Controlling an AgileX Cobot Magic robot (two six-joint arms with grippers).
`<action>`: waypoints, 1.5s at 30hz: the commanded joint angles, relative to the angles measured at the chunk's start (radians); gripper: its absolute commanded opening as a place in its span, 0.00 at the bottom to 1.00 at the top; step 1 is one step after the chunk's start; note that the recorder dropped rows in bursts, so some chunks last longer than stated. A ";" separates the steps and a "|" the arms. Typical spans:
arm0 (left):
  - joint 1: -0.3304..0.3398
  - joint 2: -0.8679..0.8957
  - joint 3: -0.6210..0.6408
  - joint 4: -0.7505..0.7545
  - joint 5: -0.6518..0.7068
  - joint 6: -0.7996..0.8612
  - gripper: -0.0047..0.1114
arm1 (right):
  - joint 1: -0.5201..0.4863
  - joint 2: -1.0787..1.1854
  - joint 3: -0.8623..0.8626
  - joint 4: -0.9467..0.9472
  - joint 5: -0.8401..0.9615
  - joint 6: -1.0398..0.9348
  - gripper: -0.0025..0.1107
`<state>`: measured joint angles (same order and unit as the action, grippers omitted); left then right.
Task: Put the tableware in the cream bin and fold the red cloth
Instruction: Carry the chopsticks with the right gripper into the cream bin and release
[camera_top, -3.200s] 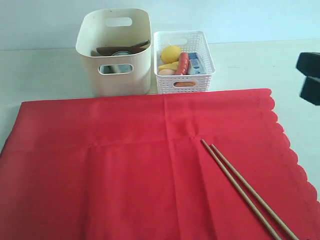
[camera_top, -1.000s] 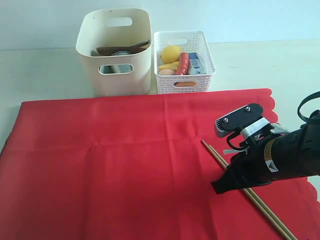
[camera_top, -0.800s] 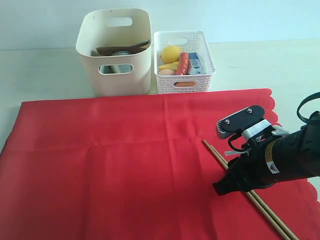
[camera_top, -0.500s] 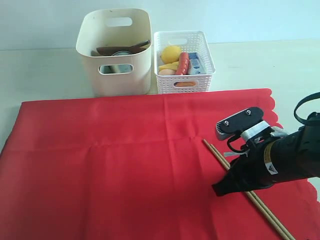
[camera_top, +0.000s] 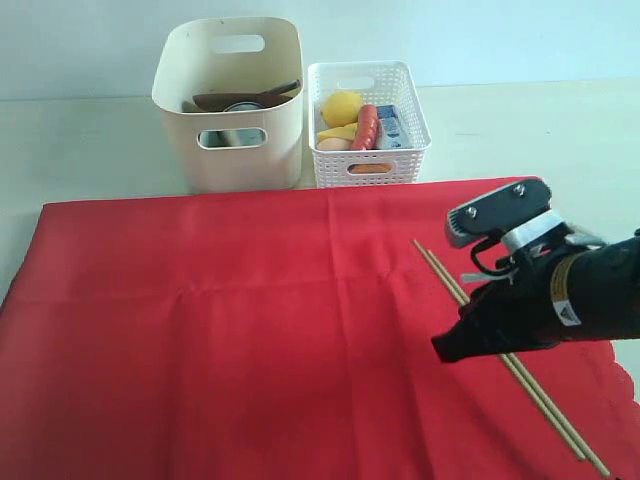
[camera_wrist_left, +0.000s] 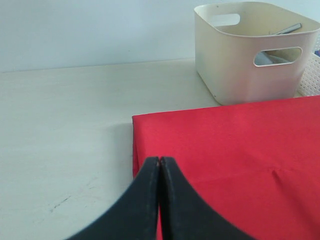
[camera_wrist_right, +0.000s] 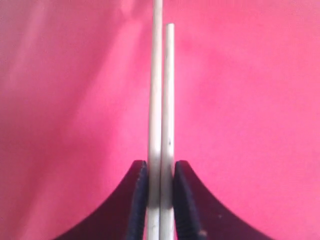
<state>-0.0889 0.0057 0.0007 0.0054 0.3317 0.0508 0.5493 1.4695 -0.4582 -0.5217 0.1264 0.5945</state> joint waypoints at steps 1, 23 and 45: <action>0.002 -0.006 -0.001 -0.005 -0.007 -0.001 0.06 | 0.001 -0.148 -0.049 -0.003 -0.018 0.000 0.02; 0.002 -0.006 -0.001 -0.005 -0.007 -0.001 0.06 | 0.003 0.677 -1.168 0.240 -0.704 -0.224 0.02; 0.002 -0.006 -0.001 -0.005 -0.007 -0.001 0.06 | 0.009 0.654 -1.255 0.200 -0.126 -0.232 0.36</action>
<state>-0.0889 0.0057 0.0007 0.0054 0.3317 0.0508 0.5570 2.1784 -1.7025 -0.3000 -0.1639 0.3698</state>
